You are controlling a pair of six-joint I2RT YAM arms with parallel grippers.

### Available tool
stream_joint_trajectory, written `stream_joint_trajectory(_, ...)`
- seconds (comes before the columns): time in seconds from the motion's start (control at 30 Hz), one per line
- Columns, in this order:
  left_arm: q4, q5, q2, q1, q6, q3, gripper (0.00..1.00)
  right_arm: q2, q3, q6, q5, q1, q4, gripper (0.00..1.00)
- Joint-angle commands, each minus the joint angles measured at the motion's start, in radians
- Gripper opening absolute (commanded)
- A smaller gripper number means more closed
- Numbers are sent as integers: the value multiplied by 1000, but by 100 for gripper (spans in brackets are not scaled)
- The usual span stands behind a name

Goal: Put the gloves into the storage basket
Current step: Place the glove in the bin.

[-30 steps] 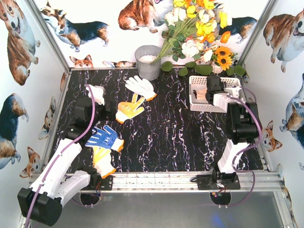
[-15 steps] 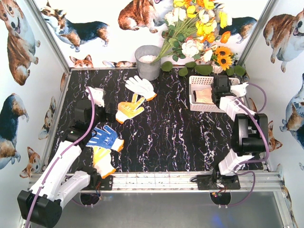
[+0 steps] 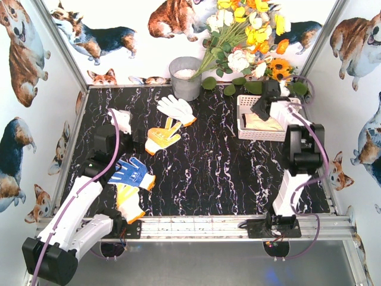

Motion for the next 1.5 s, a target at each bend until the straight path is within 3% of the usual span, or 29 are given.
stream_joint_trajectory(0.0, 9, -8, 6, 12, 14, 0, 100, 104, 161, -220, -55, 25, -233, 35)
stream_joint_trajectory(0.73, 6, -15, 11, 12, 16, -1, 100, 176, 183, -367, -125, 64, -205, 36)
stream_joint_trajectory(1.17, 4, -16, 8, 12, 20, -2, 100, 241, 227, -372, -112, 64, -206, 26)
stream_joint_trajectory(1.47, 2, -21, 5, 12, 18, 0, 100, 150, 202, -376, -174, 64, -180, 33)
